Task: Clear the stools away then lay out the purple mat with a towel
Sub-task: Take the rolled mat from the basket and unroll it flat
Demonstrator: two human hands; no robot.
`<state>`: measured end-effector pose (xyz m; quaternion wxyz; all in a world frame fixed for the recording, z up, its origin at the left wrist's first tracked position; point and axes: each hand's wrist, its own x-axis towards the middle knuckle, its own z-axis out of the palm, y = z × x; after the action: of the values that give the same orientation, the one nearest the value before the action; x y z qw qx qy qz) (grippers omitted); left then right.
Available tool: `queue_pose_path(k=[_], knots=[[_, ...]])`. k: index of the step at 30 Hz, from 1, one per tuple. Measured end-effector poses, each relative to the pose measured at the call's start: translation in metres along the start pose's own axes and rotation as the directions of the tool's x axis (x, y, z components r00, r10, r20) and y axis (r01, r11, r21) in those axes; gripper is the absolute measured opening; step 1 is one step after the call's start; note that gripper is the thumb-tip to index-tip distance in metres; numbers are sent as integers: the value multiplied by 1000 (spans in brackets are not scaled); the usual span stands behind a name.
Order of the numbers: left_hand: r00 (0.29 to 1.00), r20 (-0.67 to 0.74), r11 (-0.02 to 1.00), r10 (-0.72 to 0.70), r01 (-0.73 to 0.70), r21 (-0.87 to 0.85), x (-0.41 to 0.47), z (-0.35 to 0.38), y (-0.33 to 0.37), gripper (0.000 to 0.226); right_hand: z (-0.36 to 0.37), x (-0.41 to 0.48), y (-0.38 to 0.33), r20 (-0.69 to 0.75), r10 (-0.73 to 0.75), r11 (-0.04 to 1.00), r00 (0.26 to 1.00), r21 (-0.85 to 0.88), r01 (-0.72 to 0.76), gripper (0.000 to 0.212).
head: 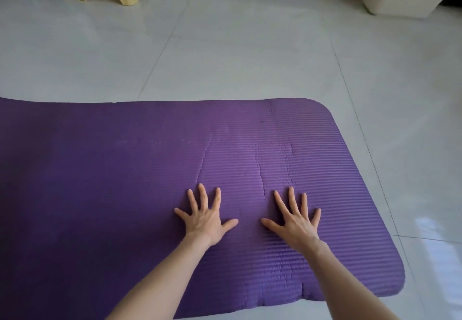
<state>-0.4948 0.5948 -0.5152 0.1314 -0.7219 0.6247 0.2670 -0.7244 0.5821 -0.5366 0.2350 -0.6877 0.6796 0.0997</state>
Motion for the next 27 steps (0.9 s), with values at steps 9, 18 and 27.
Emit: queue_pose_path(k=[9, 18, 27], knots=[[994, 3, 987, 114, -113, 110, -29, 38, 93, 96, 3, -51, 99, -10, 140, 988, 990, 71, -139, 94], [990, -44, 989, 137, -134, 65, -40, 37, 112, 89, -6, -64, 111, -10, 199, 976, 980, 90, -198, 95], [997, -10, 996, -81, 81, -39, -19, 18, 57, 96, -7, -27, 46, 40, 91, 991, 995, 93, -94, 92]])
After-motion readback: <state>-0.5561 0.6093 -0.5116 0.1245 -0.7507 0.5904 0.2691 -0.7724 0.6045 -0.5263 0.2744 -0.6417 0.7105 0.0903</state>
